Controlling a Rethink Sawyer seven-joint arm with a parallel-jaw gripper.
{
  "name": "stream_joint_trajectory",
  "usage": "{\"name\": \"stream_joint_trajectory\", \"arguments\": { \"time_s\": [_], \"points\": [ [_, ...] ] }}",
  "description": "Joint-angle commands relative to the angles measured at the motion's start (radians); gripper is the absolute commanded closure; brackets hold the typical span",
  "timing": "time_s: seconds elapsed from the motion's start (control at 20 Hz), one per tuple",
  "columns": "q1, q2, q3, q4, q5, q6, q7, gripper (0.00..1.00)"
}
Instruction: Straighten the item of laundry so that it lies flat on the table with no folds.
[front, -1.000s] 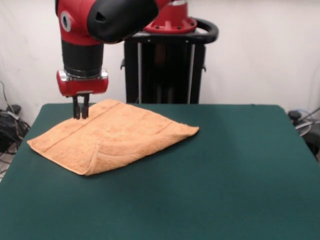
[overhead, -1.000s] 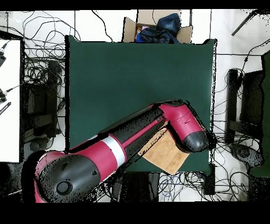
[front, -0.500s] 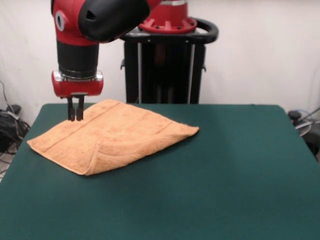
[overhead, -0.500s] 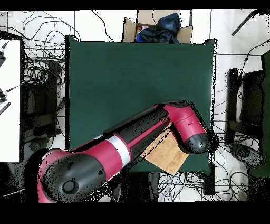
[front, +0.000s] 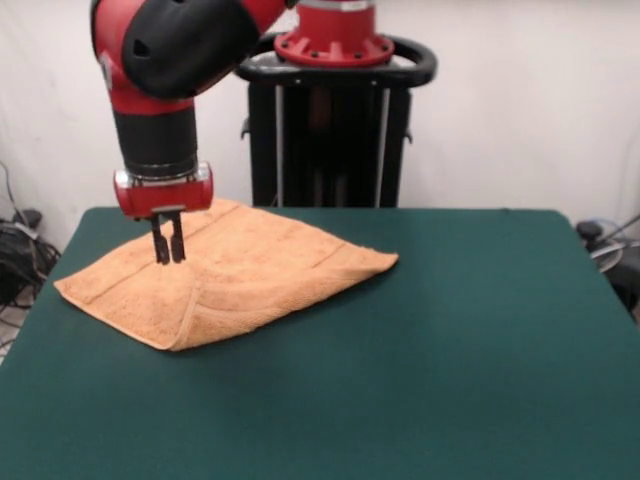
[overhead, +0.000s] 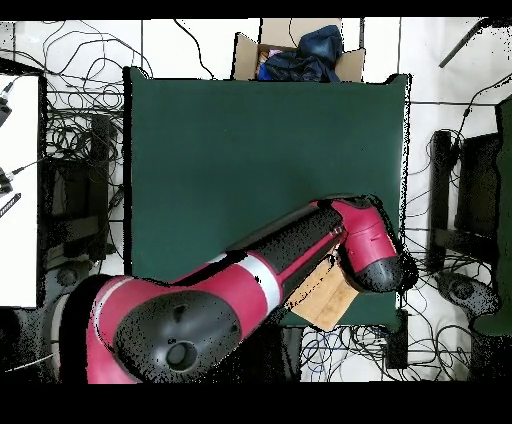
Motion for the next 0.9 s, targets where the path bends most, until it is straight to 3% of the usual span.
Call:
{"name": "stream_joint_trajectory", "arguments": {
  "time_s": [0.05,0.35,0.55,0.9],
  "points": [
    [-0.072,-0.053,0.25,-0.035,0.124,-0.065,-0.057,1.0],
    [-0.083,-0.049,0.266,-0.031,0.115,-0.023,-0.108,1.0],
    [-0.058,0.011,0.239,-0.064,0.049,-0.018,-0.018,1.0],
    [-0.058,0.069,0.236,-0.1,0.003,-0.03,0.014,1.0]
  ]
}}
